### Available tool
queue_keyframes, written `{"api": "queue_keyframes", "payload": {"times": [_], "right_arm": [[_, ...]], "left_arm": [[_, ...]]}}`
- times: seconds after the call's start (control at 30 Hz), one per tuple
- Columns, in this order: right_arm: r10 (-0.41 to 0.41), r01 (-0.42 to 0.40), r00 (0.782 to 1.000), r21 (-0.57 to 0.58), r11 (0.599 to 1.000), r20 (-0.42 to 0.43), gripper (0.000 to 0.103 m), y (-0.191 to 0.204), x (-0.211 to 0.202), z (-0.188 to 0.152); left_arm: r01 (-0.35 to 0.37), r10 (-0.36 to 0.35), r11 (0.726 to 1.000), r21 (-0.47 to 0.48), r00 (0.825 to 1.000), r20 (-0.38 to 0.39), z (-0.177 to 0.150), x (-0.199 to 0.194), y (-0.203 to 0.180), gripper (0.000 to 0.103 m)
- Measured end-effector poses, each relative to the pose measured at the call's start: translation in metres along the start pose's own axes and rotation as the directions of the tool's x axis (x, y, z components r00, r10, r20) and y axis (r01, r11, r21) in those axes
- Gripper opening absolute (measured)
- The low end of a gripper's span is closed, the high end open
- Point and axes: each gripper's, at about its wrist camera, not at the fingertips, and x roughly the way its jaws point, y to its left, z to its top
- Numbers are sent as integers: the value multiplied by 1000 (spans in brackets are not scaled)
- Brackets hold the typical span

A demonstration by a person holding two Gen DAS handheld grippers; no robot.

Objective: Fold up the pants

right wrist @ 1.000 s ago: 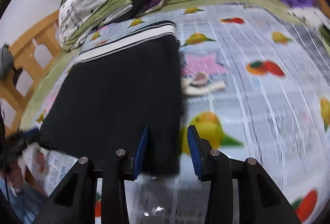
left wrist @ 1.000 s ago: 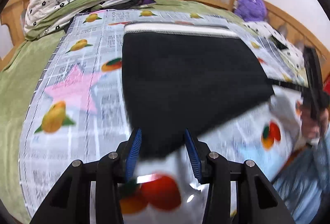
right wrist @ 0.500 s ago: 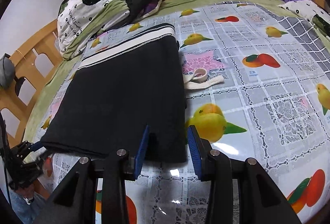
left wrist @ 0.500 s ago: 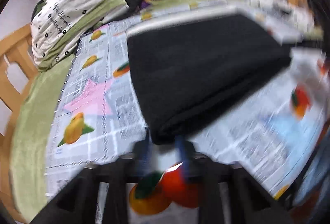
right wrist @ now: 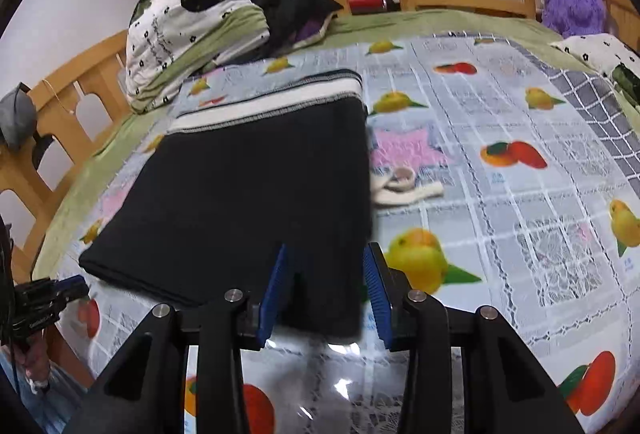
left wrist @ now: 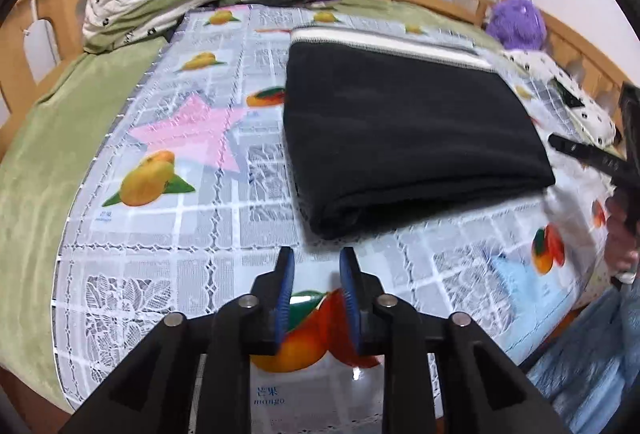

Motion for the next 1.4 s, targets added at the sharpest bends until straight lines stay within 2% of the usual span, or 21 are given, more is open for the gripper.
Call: {"api": "queue_keyframes", "payload": {"times": [0.07, 0.2, 0.23, 0.3, 0.37, 0.53, 0.67, 0.77, 0.9, 0.93, 1.0, 1.07, 1.13, 1.2, 1.3, 1.4], "right_arm": [[-8, 8, 1000, -4, 1000, -2, 39, 3, 5, 1], [-48, 48, 998, -21, 999, -41, 41, 8, 22, -6], [-67, 66, 997, -34, 997, -50, 45, 9, 25, -9], [-82, 78, 993, -53, 996, -90, 45, 10, 33, -16], [-78, 74, 991, -45, 996, -104, 45, 8, 33, -19], [-113, 111, 989, -31, 993, -97, 45, 6, 15, -15], [-143, 142, 988, -19, 990, -61, 45, 13, -13, -8], [-167, 167, 985, 5, 986, -34, 46, 23, -42, 1], [-180, 180, 983, 31, 983, 28, 57, 33, -85, 7], [-185, 184, 982, 32, 982, 45, 58, 36, -97, 7], [-181, 180, 981, 25, 983, 69, 59, 43, -120, 9], [-189, 188, 978, 26, 982, 90, 70, 49, -138, 8], [-204, 203, 970, 25, 979, 132, 88, 52, -157, 4], [-198, 196, 964, 30, 980, 178, 98, 55, -176, 1], [-203, 203, 961, 22, 979, 190, 99, 61, -194, -1], [-222, 224, 956, 10, 974, 191, 101, 65, -205, -2]], "left_arm": [[-10, 10, 1000, 5, 1000, 20, 6, -1, -3, 23], [46, -45, 999, -7, 997, 57, 14, -5, -10, 23], [59, -58, 998, -14, 996, 67, 16, -6, -12, 25], [80, -76, 996, -32, 993, 93, 21, -5, -14, 37], [83, -78, 996, -36, 990, 117, 26, -4, -17, 37], [144, -130, 988, -61, 971, 199, 32, -29, -17, 38], [125, -103, 987, -103, 976, 192, 33, -44, -19, 39], [84, -63, 989, -124, 985, 163, 34, -56, -26, 39], [49, -25, 990, -129, 984, 178, 36, -88, -40, 39], [44, -19, 991, -130, 982, 186, 35, -95, -43, 42], [35, -7, 991, -131, 979, 204, 36, -112, -51, 58], [21, 9, 991, -135, 976, 219, 36, -124, -58, 60], [6, 25, 991, -137, 975, 222, 37, -133, -64, 63], [-13, 43, 991, -132, 973, 227, 38, -143, -71, 64], [-23, 49, 993, -112, 971, 234, 39, -153, -82, 69], [-31, 55, 995, -99, 968, 243, 39, -161, -93, 70]]}}
